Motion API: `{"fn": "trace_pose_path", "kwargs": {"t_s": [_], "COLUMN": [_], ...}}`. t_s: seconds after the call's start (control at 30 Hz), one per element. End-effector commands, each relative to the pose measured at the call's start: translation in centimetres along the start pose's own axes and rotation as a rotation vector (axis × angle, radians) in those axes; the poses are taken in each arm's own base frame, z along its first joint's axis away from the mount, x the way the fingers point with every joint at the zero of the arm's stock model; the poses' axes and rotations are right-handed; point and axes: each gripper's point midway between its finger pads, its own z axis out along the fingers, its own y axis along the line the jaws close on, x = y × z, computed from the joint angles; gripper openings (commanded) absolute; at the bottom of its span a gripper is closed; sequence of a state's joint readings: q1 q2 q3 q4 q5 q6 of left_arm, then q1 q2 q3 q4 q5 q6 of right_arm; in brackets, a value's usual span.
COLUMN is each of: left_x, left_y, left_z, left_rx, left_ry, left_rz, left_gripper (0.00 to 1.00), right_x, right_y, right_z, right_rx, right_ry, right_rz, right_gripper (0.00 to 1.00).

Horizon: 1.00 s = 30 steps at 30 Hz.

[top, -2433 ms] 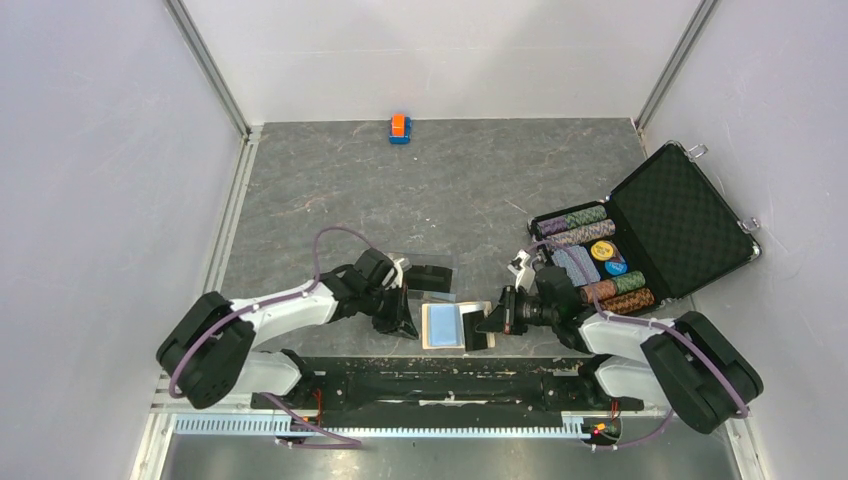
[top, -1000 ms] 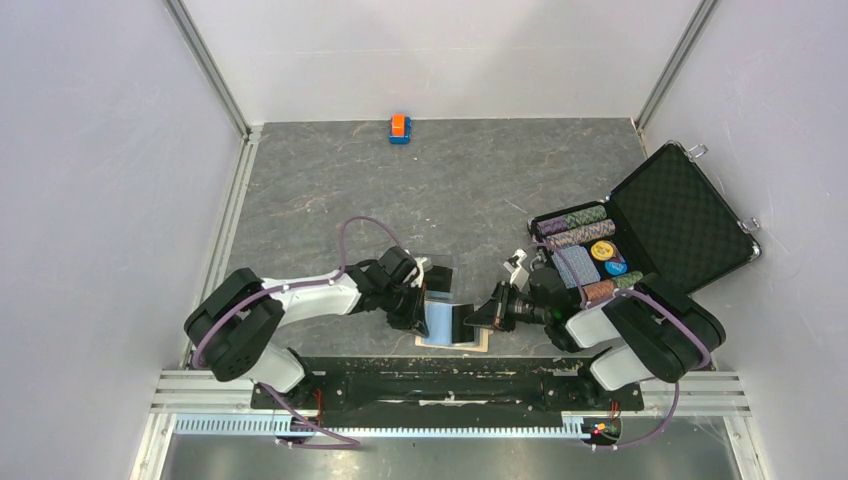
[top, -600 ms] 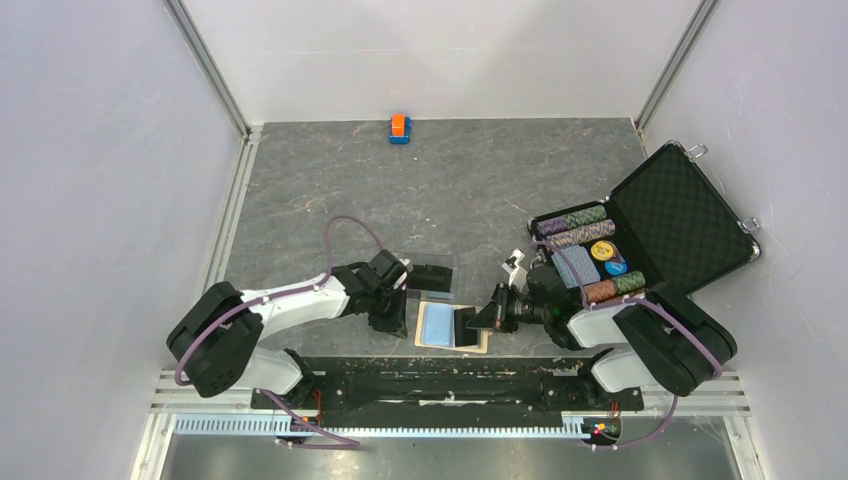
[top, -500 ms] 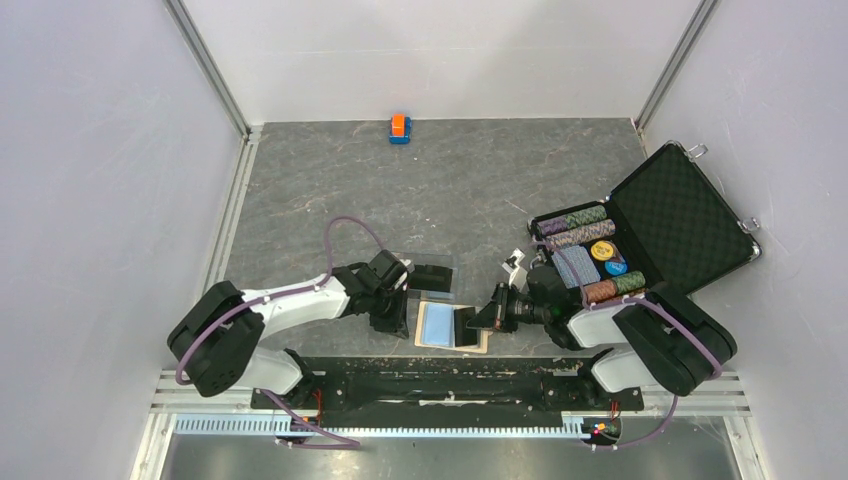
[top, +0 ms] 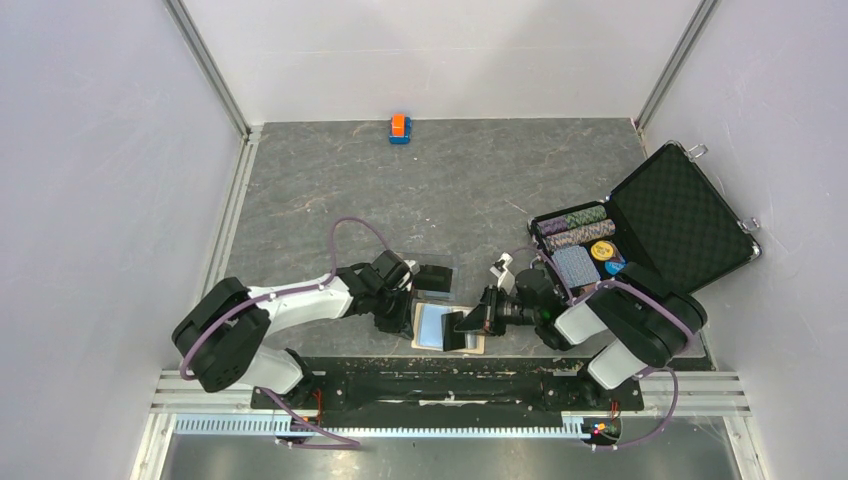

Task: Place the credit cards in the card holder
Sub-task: Insert the credit card into the card holder.

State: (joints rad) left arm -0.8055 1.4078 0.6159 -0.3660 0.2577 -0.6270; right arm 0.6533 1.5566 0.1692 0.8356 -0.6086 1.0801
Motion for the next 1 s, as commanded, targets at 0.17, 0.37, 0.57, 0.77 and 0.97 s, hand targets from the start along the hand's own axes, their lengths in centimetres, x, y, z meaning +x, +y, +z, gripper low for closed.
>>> {"fn": "trace_pose_path", "kwargs": {"t_s": [0.17, 0.37, 0.57, 0.77, 0.97], "left_x": [2.4, 2.8, 2.9, 2.8, 2.7], "left_y": [1.7, 1.9, 2.0, 2.0, 1.9], "left_z": [1.3, 1.3, 1.4, 1.8, 1.8], "left_rx": [-0.080, -0.081, -0.086, -0.092, -0.089], "left_ry": [0.067, 0.078, 0.087, 0.103, 0.110], "left_rz": [0.021, 0.025, 0.029, 0.038, 0.048], "left_gripper": [0.04, 0.03, 0.02, 0.02, 0.02], "right_x": [-1.2, -1.5, -1.4, -1.7, -2.0], "right_y": [3.5, 2.9, 0.3, -2.0, -2.4], "right_z": [1.0, 1.5, 1.7, 0.7, 0.8], "right_rx": [-0.132, -0.110, 0.041, 0.227, 0.251], "right_ry": [-0.030, -0.035, 0.005, 0.037, 0.047], "right_rz": [-0.017, -0.056, -0.124, -0.234, -0.265], "right_gripper": [0.00, 0.00, 0.00, 0.00, 0.00]}}
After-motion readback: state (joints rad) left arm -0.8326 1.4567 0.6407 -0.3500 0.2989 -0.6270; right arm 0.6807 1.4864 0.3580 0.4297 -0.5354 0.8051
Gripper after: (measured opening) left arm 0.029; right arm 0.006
